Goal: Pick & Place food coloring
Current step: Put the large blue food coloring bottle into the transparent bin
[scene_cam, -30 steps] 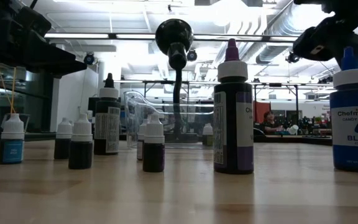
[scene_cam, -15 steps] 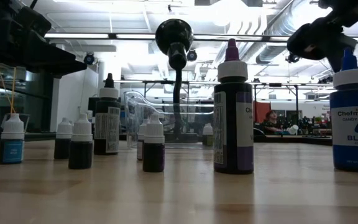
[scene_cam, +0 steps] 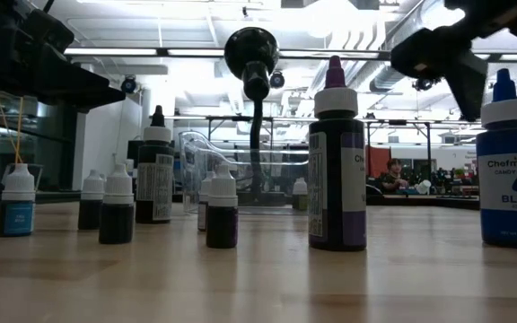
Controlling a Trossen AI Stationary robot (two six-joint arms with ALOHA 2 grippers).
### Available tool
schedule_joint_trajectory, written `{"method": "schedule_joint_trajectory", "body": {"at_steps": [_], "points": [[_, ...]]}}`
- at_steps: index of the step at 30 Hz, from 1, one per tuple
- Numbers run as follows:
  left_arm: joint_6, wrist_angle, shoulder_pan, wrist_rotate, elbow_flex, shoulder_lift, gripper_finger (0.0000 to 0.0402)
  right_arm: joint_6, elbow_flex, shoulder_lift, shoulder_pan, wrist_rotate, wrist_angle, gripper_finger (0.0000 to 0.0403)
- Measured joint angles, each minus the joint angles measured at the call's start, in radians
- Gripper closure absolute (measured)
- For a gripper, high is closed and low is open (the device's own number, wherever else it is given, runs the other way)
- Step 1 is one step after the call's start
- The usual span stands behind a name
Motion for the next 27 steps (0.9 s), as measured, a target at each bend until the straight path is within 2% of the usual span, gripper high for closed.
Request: {"method": "schedule_joint_trajectory", "body": {"at_steps": [20, 27], "points": [[0.000, 0.000, 0.000, 0.000, 0.000, 0.000, 0.0124, 0.029, 0.000, 0.016, 0.004, 0.067, 0.031, 0.0145], [0.000, 0.000, 0.000, 0.000, 0.000, 0.000, 0.0124, 0.030, 0.000, 0.016, 0.007, 0.045, 0.031, 0.0176]]}}
